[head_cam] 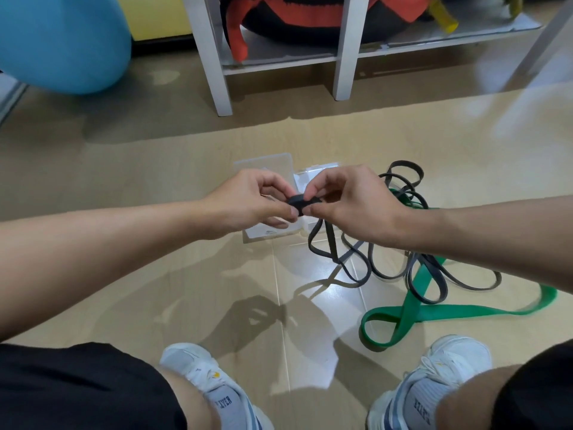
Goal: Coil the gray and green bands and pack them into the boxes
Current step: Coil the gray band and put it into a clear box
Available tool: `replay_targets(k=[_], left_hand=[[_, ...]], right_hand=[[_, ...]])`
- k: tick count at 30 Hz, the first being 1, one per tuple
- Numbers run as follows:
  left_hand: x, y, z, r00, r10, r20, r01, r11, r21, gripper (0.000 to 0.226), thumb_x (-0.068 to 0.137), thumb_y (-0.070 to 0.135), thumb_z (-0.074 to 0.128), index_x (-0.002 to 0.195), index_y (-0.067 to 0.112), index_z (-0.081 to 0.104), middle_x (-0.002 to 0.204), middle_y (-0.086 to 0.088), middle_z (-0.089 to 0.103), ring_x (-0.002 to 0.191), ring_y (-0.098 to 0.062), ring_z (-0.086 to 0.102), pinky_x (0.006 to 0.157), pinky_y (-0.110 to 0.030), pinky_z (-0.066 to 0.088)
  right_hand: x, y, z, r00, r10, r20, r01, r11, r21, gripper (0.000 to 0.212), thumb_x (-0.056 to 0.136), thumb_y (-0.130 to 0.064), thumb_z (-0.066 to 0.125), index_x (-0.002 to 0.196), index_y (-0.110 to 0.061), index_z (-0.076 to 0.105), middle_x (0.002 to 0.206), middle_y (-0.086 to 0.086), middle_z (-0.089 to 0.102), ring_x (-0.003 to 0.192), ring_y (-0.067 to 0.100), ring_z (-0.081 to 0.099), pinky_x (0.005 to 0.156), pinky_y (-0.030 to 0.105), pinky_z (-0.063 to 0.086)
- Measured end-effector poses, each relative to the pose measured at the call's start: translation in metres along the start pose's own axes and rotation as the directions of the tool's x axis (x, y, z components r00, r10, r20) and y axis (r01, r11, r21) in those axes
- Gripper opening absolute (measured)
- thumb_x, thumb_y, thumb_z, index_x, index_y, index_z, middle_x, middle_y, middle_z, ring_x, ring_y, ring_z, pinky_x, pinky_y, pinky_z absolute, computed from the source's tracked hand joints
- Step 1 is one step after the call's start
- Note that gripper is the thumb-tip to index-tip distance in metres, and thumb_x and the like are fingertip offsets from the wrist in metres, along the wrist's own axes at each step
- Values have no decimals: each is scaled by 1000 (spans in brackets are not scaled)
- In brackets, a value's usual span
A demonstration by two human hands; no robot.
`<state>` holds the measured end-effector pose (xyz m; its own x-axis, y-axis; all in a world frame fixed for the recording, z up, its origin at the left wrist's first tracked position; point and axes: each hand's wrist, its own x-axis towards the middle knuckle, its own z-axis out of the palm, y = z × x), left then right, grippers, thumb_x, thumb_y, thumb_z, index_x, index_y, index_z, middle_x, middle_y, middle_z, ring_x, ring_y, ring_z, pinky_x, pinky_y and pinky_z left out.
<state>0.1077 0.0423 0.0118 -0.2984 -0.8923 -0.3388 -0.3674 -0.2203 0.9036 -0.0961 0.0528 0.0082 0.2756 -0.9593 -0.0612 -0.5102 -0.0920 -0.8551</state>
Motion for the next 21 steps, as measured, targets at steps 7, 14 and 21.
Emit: replay_targets(k=[7, 14, 21], left_hand=[[0, 5, 8, 994, 100, -39, -80, 936, 342, 19, 74, 2, 88, 82, 15, 76, 74, 1, 78, 70, -13, 74, 69, -24, 60], [-1, -3, 8, 989, 25, -147, -29, 999, -19, 25, 72, -11, 84, 82, 7, 69, 78, -9, 78, 72, -15, 75, 71, -19, 57], [1, -4, 15, 993, -52, -106, 16, 948, -317, 27, 81, -18, 72, 87, 5, 59, 84, -15, 76, 79, -23, 76, 82, -27, 62]], right_hand=[[-5, -2, 1, 993, -79, 83, 88, 990, -111, 20, 87, -11, 76, 101, -24, 76, 86, -11, 77, 82, 2, 71, 82, 24, 57], [-3, 8, 4, 997, 5, -75, 5, 993, 120, 23, 76, -16, 88, 89, -20, 70, 88, 2, 77, 84, 16, 73, 82, 28, 58], [0, 7, 5, 996, -50, -68, 63, 977, 206, 24, 83, -7, 81, 97, -26, 76, 97, -5, 78, 95, 11, 73, 96, 39, 57]])
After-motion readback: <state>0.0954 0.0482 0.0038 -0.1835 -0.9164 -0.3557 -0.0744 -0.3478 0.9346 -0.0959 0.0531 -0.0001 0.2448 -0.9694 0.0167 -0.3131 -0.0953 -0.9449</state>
